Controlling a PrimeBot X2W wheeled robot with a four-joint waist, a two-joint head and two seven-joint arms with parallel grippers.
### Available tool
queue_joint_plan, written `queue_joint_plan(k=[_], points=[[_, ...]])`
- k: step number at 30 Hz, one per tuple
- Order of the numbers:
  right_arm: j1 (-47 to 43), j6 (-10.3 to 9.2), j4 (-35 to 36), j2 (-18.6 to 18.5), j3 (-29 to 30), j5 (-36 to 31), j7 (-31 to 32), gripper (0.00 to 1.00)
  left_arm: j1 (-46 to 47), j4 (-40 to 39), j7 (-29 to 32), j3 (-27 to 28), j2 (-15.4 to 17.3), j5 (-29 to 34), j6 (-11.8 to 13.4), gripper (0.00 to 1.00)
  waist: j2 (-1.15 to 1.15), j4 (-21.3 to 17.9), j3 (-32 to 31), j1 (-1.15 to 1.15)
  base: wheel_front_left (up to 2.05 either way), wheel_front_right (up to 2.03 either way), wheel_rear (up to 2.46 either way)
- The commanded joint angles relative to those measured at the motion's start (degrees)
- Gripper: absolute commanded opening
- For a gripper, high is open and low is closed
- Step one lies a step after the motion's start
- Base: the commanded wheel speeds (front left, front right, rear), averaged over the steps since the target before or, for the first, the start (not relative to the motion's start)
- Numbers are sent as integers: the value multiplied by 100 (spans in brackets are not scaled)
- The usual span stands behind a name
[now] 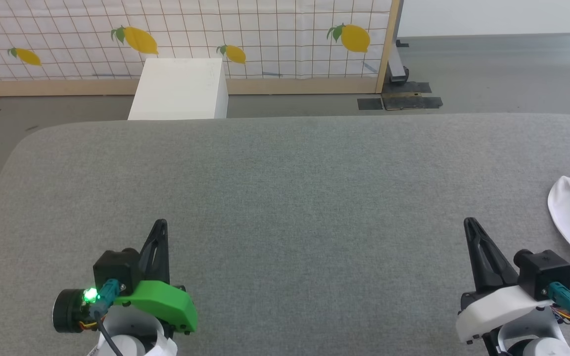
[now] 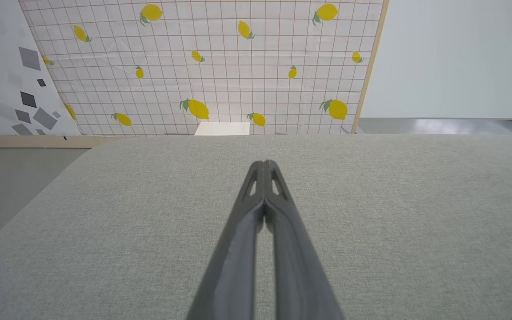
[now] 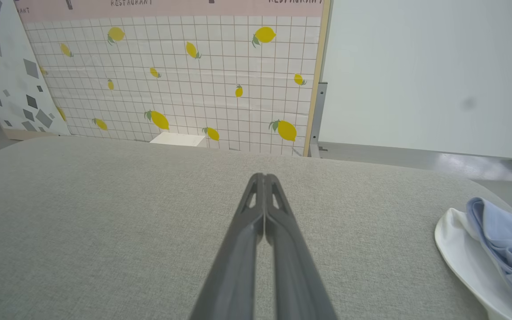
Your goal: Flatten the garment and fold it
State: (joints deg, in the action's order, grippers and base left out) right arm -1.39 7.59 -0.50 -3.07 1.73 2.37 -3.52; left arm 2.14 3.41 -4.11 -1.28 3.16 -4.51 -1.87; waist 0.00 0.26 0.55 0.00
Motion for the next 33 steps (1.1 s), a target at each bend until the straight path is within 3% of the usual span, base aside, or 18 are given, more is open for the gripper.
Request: queue_joint_plan(k=[1, 33], points=[[70, -7, 35, 14, -25, -67, 32, 0, -92, -40, 30, 14, -21, 96, 45, 0, 0, -1, -2, 0, 0, 0, 0], [137, -10, 50, 19, -169, -232, 343, 0, -211, -333, 401, 125, -28, 441, 183, 0, 0, -25, -54, 0, 0, 0, 0]])
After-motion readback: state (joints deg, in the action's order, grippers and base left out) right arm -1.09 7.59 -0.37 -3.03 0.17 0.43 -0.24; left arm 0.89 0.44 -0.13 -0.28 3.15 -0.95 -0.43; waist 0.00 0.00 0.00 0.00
